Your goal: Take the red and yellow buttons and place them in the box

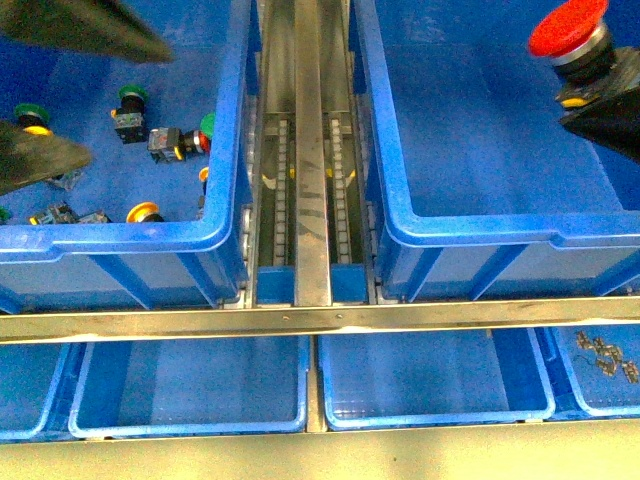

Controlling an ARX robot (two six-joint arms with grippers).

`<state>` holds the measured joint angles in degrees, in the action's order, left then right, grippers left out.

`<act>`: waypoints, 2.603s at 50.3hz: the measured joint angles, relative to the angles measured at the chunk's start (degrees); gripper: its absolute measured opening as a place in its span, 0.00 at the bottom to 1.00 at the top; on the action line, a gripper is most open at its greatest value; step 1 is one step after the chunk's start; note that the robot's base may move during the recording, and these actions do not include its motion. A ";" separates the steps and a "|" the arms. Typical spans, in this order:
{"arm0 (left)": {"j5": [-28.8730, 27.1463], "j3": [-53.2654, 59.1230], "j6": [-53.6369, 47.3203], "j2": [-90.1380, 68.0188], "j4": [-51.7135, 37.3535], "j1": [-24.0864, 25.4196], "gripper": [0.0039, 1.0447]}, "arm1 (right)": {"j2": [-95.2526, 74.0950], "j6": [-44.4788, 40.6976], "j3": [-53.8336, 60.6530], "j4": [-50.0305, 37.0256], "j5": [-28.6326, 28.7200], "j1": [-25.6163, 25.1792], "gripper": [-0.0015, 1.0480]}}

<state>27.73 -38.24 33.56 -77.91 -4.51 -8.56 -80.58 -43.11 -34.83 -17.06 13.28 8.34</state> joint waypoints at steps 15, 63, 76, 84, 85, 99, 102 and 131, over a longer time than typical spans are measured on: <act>-1.66 10.97 -11.91 18.75 3.54 9.86 0.90 | 3.56 11.69 2.49 -9.35 -1.84 -3.96 0.32; -27.76 37.07 -32.96 45.55 -27.32 8.66 0.02 | 3.34 22.58 2.47 -11.10 -4.87 -2.49 0.32; -27.34 37.07 -33.03 51.82 -21.59 8.59 0.02 | 3.23 22.93 2.60 -12.59 -5.53 -2.75 0.32; -27.58 37.07 -33.05 54.90 -18.27 8.59 0.02 | 3.21 23.06 2.60 -12.79 -5.03 -2.10 0.32; -27.58 37.07 -33.05 55.52 -17.73 8.59 0.02 | 3.21 23.06 2.62 -12.79 -5.03 -1.97 0.32; -27.74 37.07 -33.05 63.93 -9.22 8.61 0.02 | 2.75 23.43 2.62 -12.85 -5.09 -1.09 0.32; -27.74 37.09 -33.07 65.46 -7.69 8.61 0.02 | 2.62 23.67 2.62 -12.90 -5.09 -0.81 0.32; -27.67 37.07 -33.11 77.05 4.55 8.61 0.02 | 2.01 24.33 2.73 -13.35 -5.35 0.02 0.32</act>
<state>0.05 -1.17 0.45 -0.86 0.03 0.05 -78.56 -18.79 -32.10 -30.41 7.92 8.36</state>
